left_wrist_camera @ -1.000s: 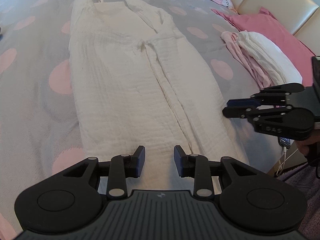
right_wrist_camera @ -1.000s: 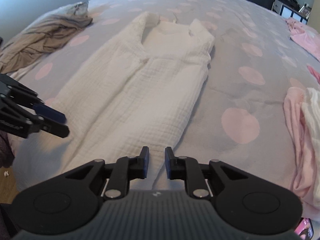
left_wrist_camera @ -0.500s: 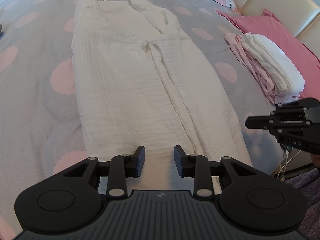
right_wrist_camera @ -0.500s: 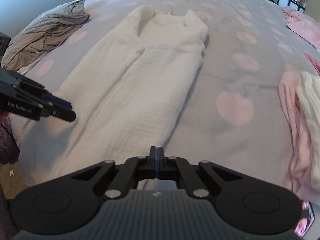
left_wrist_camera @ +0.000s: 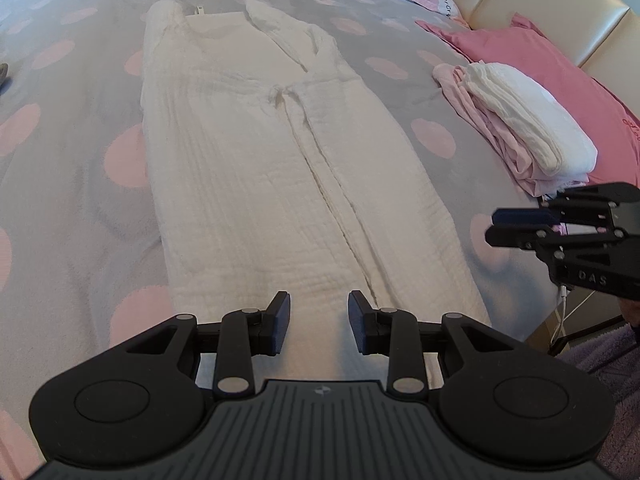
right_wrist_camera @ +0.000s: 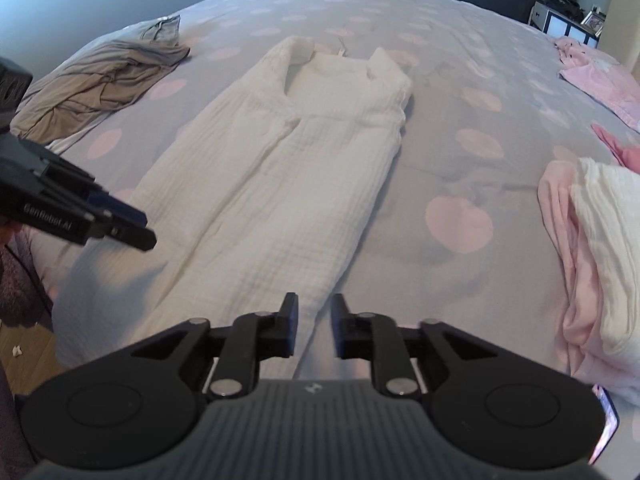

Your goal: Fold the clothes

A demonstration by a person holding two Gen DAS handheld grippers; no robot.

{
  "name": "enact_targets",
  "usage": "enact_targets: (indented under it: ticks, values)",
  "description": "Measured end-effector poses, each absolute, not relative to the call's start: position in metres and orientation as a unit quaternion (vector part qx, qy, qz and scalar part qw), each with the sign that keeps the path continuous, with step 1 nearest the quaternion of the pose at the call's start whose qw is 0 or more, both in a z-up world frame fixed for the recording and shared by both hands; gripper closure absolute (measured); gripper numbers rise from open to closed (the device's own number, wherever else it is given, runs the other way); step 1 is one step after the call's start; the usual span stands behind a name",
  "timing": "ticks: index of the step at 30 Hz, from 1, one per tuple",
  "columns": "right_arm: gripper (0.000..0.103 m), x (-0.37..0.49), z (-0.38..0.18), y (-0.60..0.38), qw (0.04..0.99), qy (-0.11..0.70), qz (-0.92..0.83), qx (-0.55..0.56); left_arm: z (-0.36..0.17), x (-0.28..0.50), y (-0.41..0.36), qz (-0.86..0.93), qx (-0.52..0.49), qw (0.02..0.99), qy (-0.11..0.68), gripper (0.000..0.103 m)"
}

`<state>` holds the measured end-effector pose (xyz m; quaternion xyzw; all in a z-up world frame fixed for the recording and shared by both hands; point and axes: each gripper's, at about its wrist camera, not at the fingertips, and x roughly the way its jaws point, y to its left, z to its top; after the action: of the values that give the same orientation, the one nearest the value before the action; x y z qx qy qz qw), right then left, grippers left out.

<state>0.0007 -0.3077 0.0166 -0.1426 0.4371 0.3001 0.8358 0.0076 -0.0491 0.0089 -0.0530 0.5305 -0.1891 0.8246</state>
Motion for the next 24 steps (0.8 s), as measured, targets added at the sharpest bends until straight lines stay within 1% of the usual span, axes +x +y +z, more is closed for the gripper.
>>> enact_targets:
  ticks: [8, 9, 10, 11, 17, 24]
  values:
    - [0.082, 0.029, 0.001, -0.283, 0.830, 0.438, 0.301, -0.167, 0.002, 0.013, -0.046, -0.184, -0.056, 0.822, 0.535, 0.073]
    - [0.084, 0.033, -0.003, -0.281, 0.828, 0.441, 0.300, -0.171, 0.001, 0.014, -0.045, -0.183, -0.058, 0.822, 0.536, 0.073]
    - [0.100, 0.036, -0.005, -0.280, 0.826, 0.445, 0.299, -0.174, 0.000, 0.014, -0.044, -0.182, -0.059, 0.822, 0.537, 0.073]
    - [0.103, 0.037, -0.006, -0.280, 0.825, 0.448, 0.297, -0.175, -0.001, 0.015, -0.043, -0.181, -0.060, 0.822, 0.537, 0.073]
    - [0.103, 0.030, 0.000, -0.291, 0.818, 0.464, 0.291, -0.174, -0.001, 0.020, -0.043, -0.185, -0.066, 0.822, 0.534, 0.073]
    - [0.103, -0.010, 0.007, -0.303, 0.801, 0.481, 0.305, -0.181, 0.008, 0.018, -0.053, -0.199, -0.059, 0.823, 0.529, 0.073]
